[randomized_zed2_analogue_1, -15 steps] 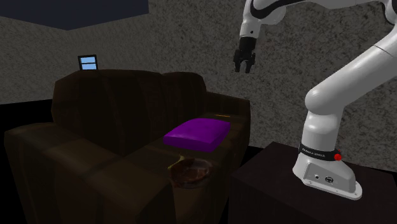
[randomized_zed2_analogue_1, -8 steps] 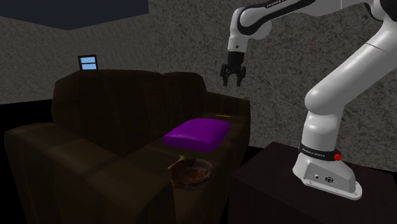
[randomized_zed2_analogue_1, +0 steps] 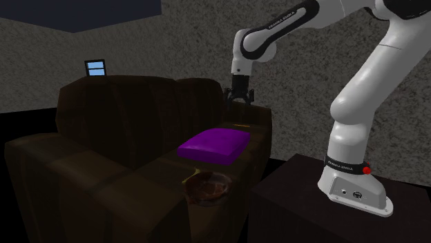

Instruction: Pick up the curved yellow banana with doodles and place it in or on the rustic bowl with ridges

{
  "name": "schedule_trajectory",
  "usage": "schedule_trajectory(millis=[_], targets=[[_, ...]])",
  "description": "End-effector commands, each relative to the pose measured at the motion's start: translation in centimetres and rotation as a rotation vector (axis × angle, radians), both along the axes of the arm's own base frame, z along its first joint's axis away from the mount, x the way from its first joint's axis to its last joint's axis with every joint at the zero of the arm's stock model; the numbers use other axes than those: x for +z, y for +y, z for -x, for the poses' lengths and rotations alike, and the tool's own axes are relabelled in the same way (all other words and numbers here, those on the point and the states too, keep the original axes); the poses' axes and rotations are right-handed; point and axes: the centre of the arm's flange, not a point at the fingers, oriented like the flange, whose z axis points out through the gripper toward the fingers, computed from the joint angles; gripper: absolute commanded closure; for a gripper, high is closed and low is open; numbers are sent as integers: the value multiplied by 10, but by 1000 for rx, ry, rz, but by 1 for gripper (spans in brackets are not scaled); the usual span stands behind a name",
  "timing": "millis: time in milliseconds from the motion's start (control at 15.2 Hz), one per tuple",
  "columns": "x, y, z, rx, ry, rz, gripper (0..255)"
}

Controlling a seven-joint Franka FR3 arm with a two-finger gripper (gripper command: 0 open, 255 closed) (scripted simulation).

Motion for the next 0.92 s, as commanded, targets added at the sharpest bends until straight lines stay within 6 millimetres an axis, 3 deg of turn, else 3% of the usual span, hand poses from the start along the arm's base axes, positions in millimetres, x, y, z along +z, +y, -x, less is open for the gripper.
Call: schedule_trajectory(millis=[0, 858], targets=[[-21, 12, -11, -49, 10, -6, 0], [-153, 88, -93, -342, 84, -35, 0]])
